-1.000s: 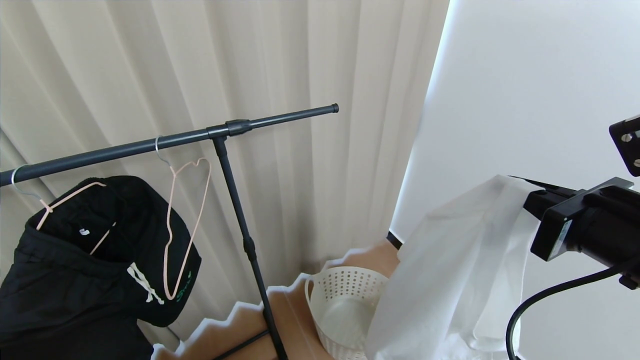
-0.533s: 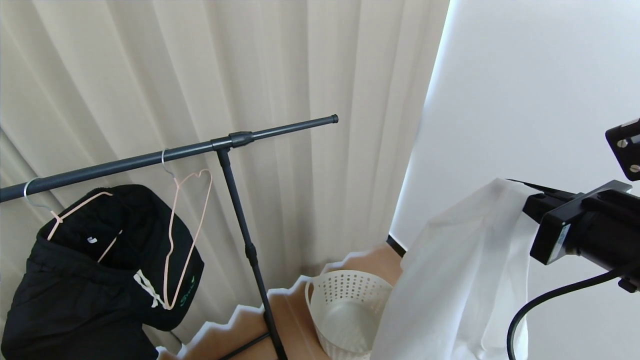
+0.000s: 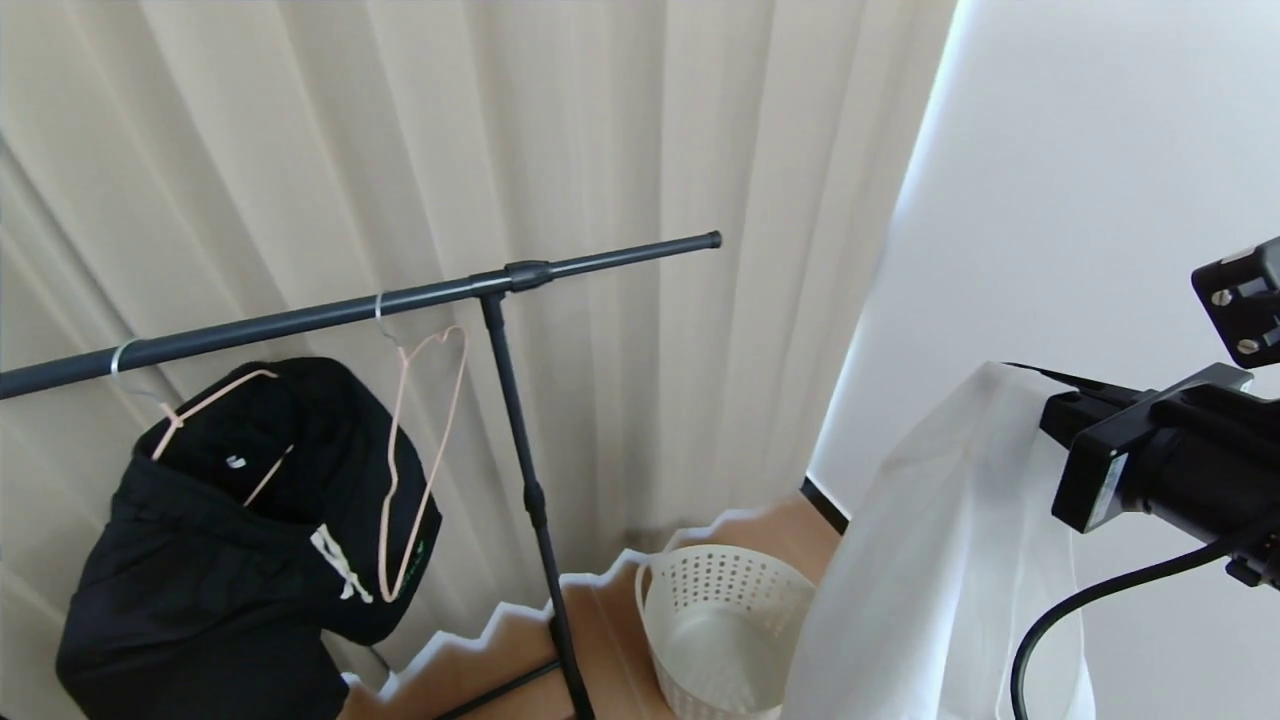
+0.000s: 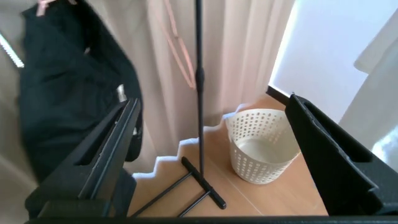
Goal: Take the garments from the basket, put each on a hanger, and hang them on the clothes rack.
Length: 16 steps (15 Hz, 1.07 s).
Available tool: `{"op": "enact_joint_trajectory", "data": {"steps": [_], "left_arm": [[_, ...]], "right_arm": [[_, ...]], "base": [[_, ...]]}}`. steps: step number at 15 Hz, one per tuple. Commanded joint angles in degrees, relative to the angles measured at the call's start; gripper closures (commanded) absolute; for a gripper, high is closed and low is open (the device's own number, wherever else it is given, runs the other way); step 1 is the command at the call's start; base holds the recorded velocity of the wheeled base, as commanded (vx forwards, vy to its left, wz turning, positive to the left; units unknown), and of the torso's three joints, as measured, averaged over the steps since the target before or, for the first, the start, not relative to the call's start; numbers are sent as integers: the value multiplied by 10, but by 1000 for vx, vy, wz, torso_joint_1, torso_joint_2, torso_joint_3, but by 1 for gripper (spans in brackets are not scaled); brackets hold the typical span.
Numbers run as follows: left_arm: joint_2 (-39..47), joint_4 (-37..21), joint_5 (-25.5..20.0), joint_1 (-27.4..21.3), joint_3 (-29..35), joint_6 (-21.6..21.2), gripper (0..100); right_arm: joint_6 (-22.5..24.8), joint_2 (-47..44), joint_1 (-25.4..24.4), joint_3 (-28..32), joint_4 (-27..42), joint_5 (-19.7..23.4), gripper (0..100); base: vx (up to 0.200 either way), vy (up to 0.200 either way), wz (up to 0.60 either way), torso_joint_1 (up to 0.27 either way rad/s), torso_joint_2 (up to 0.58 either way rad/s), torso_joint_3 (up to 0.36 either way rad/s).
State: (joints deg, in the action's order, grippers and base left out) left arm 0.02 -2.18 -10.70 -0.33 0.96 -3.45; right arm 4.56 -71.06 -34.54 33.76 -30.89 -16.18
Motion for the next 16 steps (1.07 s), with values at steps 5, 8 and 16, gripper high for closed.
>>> {"op": "enact_joint_trajectory", "data": {"steps": [5,8,16], "left_arm": [[0,0,0,0,0,0,0],[0,0,0,0,0,1,0],[0,0,0,0,1,3,0]], "right_arm": [[0,1,0,0,0,0,100],[1,2,-1,0,0,0,100],[2,2,-1,-1,0,0,100]], "base": [[0,0,600,7,1,0],[0,0,600,5,1,7],[-100,0,0,3,1,1]]}}
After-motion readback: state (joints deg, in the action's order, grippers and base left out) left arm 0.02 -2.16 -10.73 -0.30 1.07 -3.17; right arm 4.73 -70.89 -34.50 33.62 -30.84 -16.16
